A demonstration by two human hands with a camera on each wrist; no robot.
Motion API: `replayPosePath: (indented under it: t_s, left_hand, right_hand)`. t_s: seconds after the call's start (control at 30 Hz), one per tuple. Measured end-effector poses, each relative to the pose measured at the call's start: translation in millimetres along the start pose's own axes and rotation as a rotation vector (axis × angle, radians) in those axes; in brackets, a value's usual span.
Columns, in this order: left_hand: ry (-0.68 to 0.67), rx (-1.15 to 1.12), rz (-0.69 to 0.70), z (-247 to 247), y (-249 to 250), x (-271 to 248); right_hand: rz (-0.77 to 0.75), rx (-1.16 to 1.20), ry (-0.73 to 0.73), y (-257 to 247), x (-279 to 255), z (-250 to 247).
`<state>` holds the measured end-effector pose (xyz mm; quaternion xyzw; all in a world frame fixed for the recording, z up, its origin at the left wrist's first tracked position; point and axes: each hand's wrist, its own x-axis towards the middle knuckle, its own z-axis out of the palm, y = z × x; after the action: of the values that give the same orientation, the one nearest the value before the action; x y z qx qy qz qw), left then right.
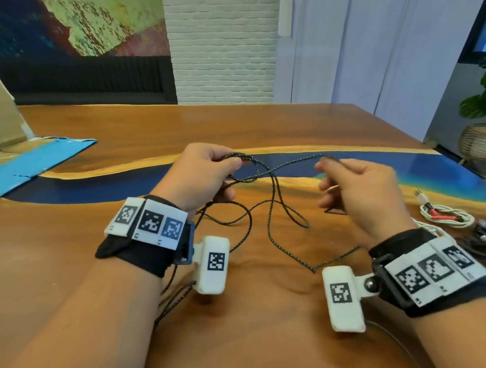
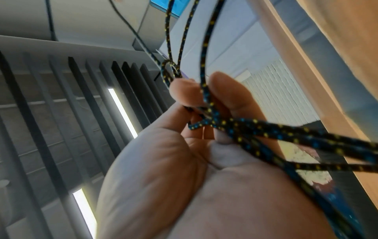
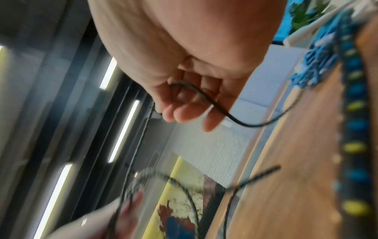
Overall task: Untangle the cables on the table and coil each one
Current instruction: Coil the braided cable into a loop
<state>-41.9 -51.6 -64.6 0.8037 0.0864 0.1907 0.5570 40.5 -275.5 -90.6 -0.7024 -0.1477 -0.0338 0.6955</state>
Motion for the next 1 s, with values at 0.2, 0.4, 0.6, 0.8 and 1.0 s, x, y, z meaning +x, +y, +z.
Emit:
replayPosePath:
  t_s: [0.2,0.4,0.6,0.8,1.0]
  left_hand:
    - [0.115,0.164,-0.026,-22.8,-6.3,6.9]
    - [0.094,0.234,0.04,-5.3,1.3,-0.4]
    - [-0.029,0.147,0.096,10.4,4.2,-4.6]
    - [-0.176,0.043,0.095,24.3,5.6,-10.4]
    - [-0.201,0.074,0.083,24.6,4.7,-11.0]
  right_hand:
    - [0.276,0.551,0.233,6.4,25.3,-38.1]
    - [0.066,0.132,-0.103,-4.0,11.2,-16.3]
    - [-0.12,0.054,-0.376,-5.5,-14.6,13.6]
    - [-0.209,-0.217,-0.326,0.5,-19.7,25.5]
    - [-0.16,-0.204,-0.22,7.3,-13.9,25.1]
